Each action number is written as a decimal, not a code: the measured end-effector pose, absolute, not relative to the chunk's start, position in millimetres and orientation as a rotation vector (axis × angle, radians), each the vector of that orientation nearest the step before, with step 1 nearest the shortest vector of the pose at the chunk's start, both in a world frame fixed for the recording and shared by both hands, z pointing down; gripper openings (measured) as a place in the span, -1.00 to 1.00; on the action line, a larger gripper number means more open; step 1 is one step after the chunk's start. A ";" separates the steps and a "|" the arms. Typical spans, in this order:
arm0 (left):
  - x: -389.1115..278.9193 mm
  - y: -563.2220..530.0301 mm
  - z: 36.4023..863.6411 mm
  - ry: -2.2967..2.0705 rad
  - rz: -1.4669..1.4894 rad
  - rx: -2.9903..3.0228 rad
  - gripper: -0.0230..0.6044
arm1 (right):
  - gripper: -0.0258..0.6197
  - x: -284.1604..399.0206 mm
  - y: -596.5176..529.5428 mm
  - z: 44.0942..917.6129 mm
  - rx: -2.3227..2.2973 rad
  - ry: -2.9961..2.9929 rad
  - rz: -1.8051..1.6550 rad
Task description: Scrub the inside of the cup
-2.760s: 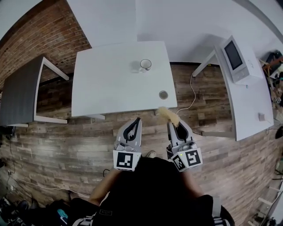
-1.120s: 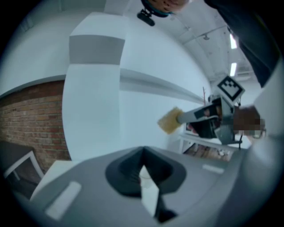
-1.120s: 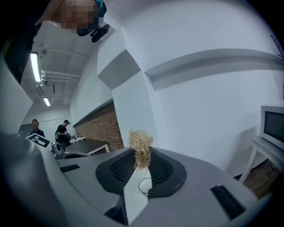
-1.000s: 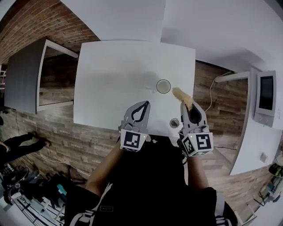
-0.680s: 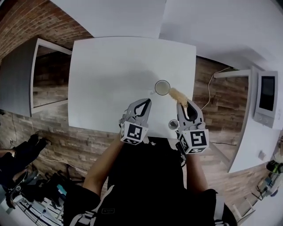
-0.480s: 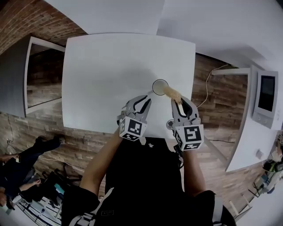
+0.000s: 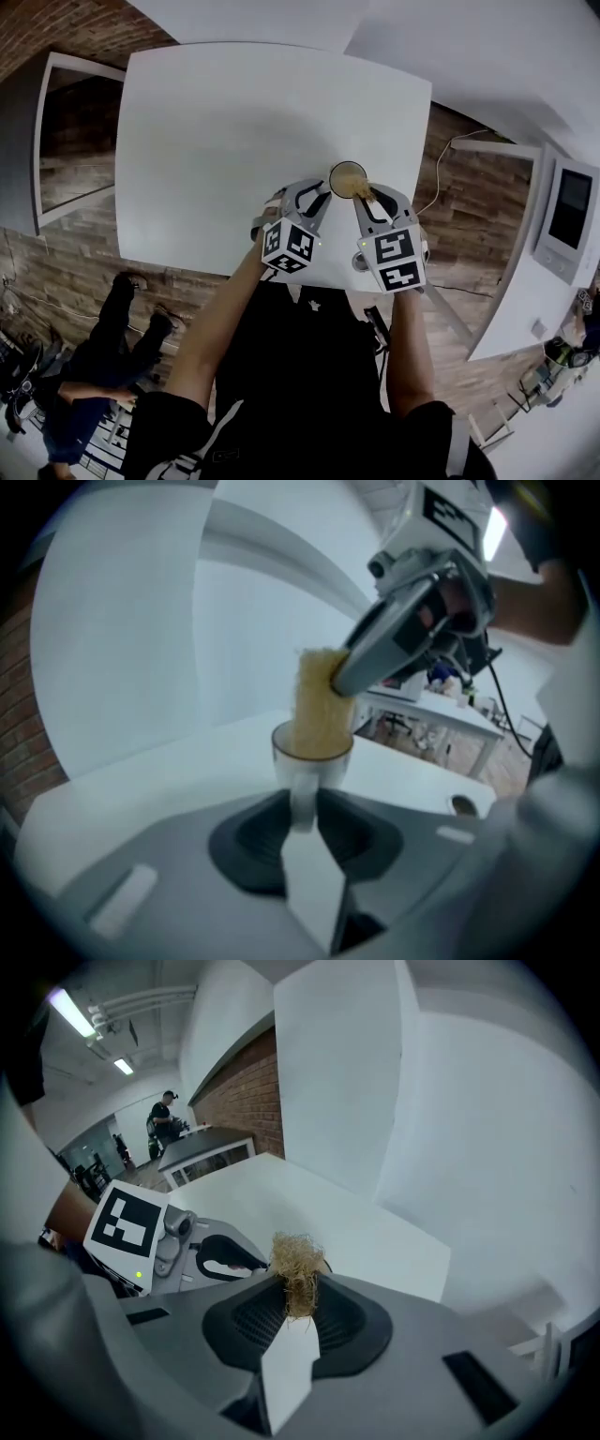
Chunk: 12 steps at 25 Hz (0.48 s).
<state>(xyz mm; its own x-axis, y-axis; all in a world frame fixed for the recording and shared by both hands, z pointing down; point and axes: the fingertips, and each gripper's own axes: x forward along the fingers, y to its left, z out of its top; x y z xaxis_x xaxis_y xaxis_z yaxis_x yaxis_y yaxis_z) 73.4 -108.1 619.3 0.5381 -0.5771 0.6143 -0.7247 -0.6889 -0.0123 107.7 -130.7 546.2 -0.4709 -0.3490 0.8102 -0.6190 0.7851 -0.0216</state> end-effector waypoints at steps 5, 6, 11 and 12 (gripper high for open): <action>75.8 -109.4 618.4 -1.087 0.887 2.556 -0.65 | -0.75 94.9 -128.9 572.2 0.593 -2.030 0.427; 77.9 -109.1 618.4 -1.084 0.897 2.566 -0.67 | -0.75 93.9 -127.7 576.8 0.575 -2.014 0.431; 82.7 -108.2 618.0 -1.081 0.901 2.578 -0.69 | -0.75 88.9 -128.7 597.4 0.522 -1.940 0.468; 82.6 -108.5 618.2 -1.077 0.902 2.583 -0.69 | -0.75 88.6 -130.8 600.9 0.515 -1.925 0.490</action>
<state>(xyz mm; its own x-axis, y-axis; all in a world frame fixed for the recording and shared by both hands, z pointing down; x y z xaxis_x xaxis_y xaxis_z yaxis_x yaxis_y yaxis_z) 82.6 -108.5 618.2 0.5481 -0.5759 0.6066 -0.6982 -0.7143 -0.0472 88.6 -130.8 600.9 -0.3710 -0.1330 0.9191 -0.5563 0.8243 -0.1053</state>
